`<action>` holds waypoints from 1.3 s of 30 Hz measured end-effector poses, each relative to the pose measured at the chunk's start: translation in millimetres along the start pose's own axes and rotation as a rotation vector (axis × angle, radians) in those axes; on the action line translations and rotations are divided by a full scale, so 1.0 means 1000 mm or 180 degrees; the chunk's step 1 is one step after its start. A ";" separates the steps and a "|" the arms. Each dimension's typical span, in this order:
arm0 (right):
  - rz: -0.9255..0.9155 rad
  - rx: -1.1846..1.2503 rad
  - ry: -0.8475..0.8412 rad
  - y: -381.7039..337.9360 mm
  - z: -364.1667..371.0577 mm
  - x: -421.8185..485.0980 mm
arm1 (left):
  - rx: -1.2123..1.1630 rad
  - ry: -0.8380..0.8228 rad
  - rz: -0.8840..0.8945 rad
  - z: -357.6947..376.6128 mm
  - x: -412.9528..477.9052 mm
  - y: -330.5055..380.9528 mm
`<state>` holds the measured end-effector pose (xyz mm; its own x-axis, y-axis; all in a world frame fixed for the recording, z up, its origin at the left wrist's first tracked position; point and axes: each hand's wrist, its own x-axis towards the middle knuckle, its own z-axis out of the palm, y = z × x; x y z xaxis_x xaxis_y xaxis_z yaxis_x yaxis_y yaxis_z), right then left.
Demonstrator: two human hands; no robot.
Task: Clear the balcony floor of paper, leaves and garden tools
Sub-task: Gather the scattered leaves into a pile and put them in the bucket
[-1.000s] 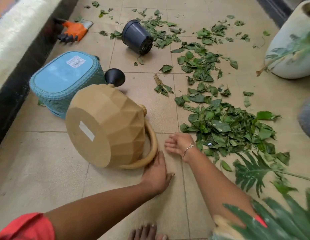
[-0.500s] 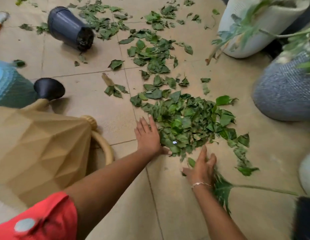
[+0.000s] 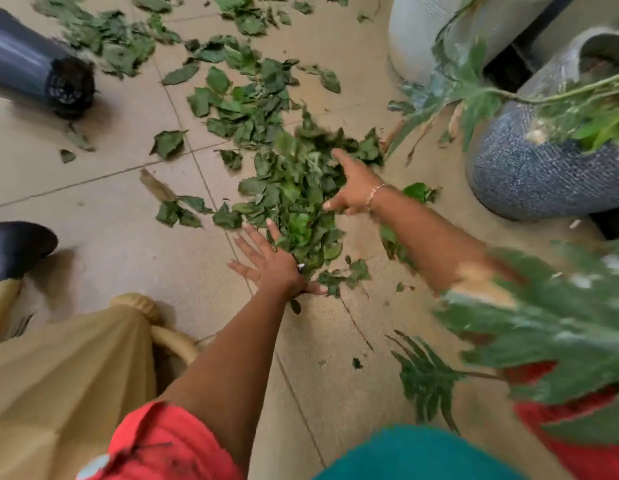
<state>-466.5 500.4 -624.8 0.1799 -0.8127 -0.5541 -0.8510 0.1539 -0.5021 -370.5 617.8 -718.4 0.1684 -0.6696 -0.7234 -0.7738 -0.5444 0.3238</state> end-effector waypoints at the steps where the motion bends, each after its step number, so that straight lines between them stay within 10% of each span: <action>1: -0.0139 -0.0247 -0.0014 0.003 -0.012 -0.006 | 0.0034 -0.0017 -0.0007 -0.001 0.000 0.000; 7: -0.0275 -0.1470 -0.0843 0.098 -0.037 -0.056 | 0.0256 -0.0174 -0.0047 0.001 0.004 0.001; 14: -0.0661 -0.2043 -0.3077 0.151 0.049 -0.138 | 0.0508 -0.0269 -0.0046 0.003 0.011 -0.004; 20: -0.0932 -0.0934 -0.1549 0.120 0.005 -0.088 | 0.0532 -0.0024 -0.0039 -0.001 -0.002 0.005; 33: -0.0268 -0.1324 -0.2077 0.263 -0.063 -0.165 | 0.0538 -0.0730 0.0376 -0.040 0.000 -0.016; 37: -0.0250 -0.1214 -0.1719 0.279 -0.053 -0.155 | 0.0828 0.0263 0.0428 -0.035 -0.024 -0.017; 39: -0.0318 -0.1024 -0.1427 0.272 -0.061 -0.143 | 0.1778 0.0885 0.1943 -0.017 -0.039 -0.024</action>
<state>-754.2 624.1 -641.5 0.3999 -0.4852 -0.7776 -0.9140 -0.1478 -0.3778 -348.0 648.7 -687.7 -0.2868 -0.9022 -0.3223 -0.9513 0.2284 0.2071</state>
